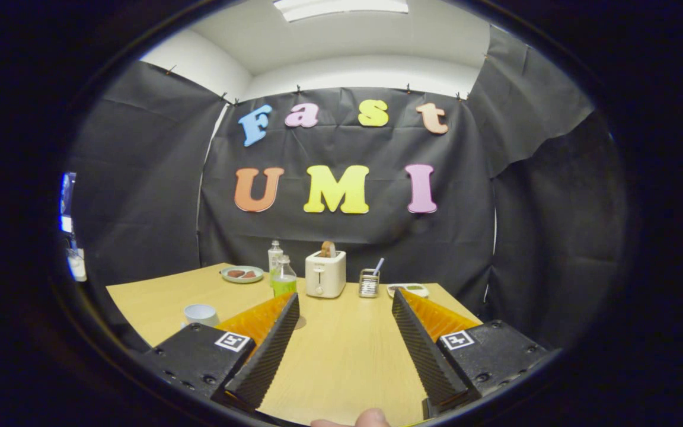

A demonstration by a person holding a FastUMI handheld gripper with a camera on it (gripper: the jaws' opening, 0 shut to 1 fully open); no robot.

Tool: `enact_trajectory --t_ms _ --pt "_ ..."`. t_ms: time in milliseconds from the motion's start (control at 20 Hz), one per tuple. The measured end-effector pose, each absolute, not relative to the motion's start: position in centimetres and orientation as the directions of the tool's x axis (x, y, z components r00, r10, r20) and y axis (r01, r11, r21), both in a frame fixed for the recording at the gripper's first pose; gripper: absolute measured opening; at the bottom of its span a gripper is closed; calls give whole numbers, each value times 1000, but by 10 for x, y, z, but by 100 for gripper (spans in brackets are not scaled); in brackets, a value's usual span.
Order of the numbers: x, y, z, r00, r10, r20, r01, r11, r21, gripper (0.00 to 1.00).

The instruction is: Take the bottle from table, then pour the juice into the cup, finally place the bottle on the coaster

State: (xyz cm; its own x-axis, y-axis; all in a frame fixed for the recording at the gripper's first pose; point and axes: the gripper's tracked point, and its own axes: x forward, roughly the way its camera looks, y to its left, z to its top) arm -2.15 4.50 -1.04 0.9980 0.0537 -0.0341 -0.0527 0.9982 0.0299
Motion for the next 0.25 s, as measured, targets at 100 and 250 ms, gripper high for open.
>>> enact_trajectory --t_ms 100,250 --pt "-18 51 -11 997 62 -34 -61 997 39 100" --pt "-16 59 -8 998 68 -12 -67 997 39 100"
